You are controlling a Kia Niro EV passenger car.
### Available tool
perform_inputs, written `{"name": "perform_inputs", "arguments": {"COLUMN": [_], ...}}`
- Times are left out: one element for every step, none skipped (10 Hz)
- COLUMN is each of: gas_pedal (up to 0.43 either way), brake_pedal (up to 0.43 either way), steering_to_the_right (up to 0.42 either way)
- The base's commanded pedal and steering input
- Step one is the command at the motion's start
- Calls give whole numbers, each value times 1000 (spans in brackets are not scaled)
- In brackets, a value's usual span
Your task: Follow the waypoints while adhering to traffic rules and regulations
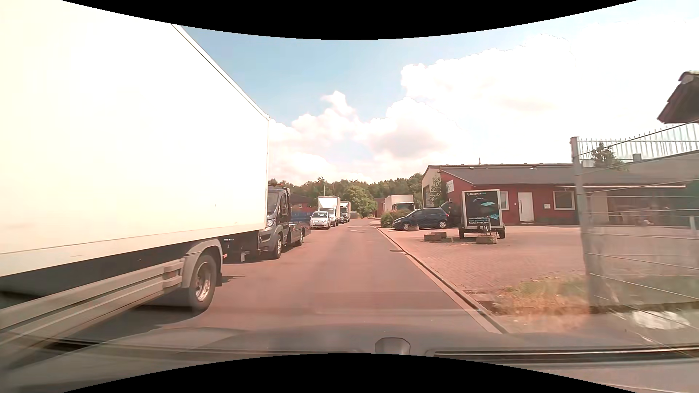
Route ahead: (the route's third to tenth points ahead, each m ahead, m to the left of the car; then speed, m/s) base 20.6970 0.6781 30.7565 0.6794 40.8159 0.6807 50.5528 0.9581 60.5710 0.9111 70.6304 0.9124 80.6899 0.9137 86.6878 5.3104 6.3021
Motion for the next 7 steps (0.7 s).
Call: {"name": "perform_inputs", "arguments": {"gas_pedal": [189, 157, 138, 138, 130, 130, 130], "brake_pedal": [0, 0, 0, 0, 0, 0, 0], "steering_to_the_right": [-26, -26, -24, -21, -20, -20, -19]}}
